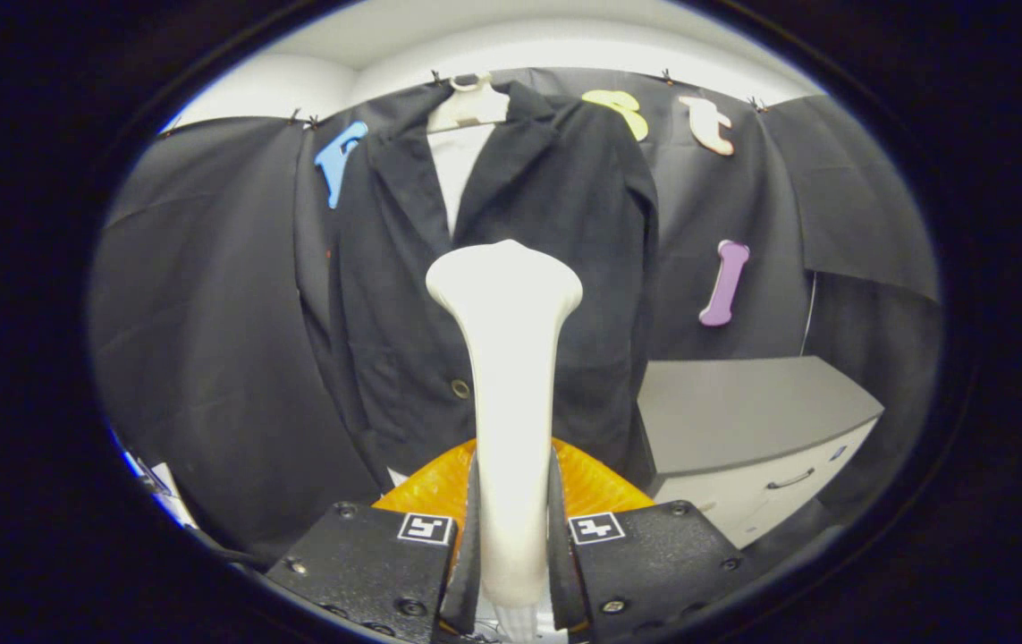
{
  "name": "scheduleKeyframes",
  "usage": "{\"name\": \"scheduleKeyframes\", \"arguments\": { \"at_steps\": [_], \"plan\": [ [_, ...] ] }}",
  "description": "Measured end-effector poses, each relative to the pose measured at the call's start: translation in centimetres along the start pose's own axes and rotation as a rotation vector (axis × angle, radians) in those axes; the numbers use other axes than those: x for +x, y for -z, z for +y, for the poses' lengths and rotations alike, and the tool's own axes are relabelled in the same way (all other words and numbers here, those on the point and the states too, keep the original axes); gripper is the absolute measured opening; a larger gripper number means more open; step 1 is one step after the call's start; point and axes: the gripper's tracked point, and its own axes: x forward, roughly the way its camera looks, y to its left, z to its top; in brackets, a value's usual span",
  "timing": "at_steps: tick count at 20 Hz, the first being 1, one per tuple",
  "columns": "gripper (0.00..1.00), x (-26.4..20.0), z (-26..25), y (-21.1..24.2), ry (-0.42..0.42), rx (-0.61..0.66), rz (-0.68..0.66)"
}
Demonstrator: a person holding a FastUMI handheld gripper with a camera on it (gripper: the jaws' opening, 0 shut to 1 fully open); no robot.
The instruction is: Iron the clothes twice with a garment steamer, once on the left side and once on the right side.
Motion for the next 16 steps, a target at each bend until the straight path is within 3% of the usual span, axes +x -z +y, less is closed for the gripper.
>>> {"name": "scheduleKeyframes", "arguments": {
  "at_steps": [9,16],
  "plan": [
    [0.34,0.7,9.2,-13.7,-0.055,-0.008,-0.177],
    [0.34,3.4,15.1,-22.0,-0.046,-0.036,-0.278]
  ]
}}
